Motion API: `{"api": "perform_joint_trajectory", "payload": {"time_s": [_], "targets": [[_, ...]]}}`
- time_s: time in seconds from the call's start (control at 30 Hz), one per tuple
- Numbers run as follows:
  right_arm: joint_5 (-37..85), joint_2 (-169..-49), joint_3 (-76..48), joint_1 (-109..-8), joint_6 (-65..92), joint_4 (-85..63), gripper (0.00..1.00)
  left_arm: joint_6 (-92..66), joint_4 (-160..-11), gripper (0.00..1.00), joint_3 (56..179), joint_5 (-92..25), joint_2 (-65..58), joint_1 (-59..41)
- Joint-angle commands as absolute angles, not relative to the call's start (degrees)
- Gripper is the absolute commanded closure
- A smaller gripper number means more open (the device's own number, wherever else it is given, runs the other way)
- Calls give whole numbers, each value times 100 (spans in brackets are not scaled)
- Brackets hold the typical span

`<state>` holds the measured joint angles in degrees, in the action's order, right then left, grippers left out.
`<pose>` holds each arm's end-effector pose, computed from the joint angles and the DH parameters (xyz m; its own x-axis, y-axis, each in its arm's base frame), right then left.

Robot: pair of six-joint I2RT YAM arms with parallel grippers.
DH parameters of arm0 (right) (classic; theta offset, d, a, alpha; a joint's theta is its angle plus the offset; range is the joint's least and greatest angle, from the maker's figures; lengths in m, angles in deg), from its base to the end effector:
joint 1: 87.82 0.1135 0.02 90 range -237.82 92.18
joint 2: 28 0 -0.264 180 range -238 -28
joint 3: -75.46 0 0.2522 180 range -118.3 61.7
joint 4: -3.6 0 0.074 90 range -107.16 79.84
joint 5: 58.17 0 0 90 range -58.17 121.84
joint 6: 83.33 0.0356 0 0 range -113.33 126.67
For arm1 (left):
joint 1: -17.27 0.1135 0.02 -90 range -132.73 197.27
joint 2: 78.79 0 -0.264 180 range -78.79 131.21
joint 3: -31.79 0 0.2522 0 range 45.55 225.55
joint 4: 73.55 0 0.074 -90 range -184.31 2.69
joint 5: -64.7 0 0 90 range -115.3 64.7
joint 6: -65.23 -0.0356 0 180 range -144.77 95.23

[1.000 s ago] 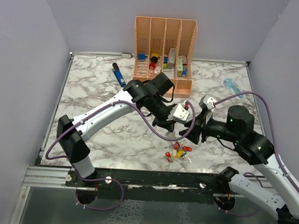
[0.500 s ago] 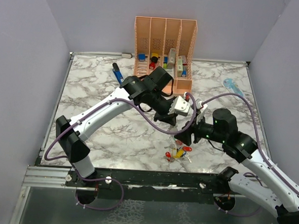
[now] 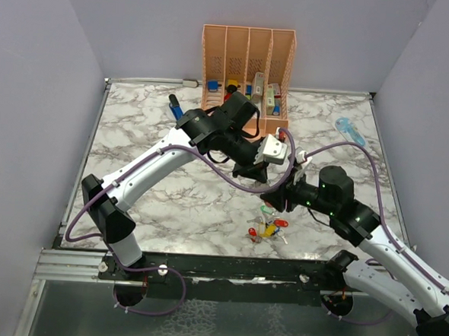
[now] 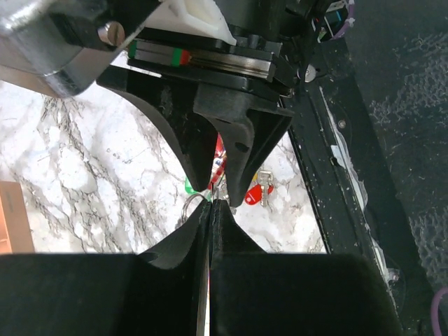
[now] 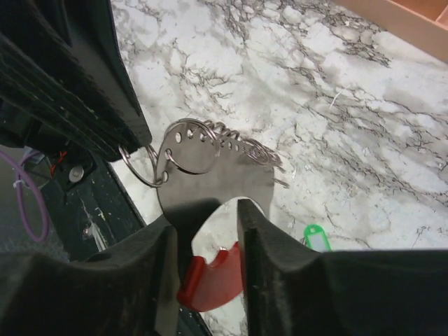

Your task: Put the keys on the keyring

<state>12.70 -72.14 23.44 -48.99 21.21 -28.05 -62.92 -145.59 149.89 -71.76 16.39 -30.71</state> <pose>0.1320 0.1212 0.2885 -0.5113 -0.1071 -0.8527 -0.7207 0.5938 0.3576 0.2088 -0.2703 0.4001 0.1143 0.5088 -0.8532 0.9648 -0.2615 -0.0267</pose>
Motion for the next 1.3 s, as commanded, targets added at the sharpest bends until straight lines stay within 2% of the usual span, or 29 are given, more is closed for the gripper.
{"api": "perform_joint_trajectory", "payload": {"time_s": [0.0,0.23,0.43,0.8,1.27], "targets": [[1399,-7123,2438,-4891,2017,-2175,71,-6146,-14499,100,15084,-7453,1693,-3063],[1356,-7007,2413,-4889,1996,-2206,98,-6079,-14466,100,15033,-7188,1662,-3066],[1318,-6982,2344,-4893,2048,-2345,99,-6043,-14304,100,14940,-6394,1597,-3069],[1189,-7181,2232,-4889,2081,-2379,99,-6413,-14684,100,15098,-5756,1591,-3075],[881,-7237,2103,-4889,1693,-2482,99,-7459,-16167,100,15718,-5783,2133,-3220]]}}
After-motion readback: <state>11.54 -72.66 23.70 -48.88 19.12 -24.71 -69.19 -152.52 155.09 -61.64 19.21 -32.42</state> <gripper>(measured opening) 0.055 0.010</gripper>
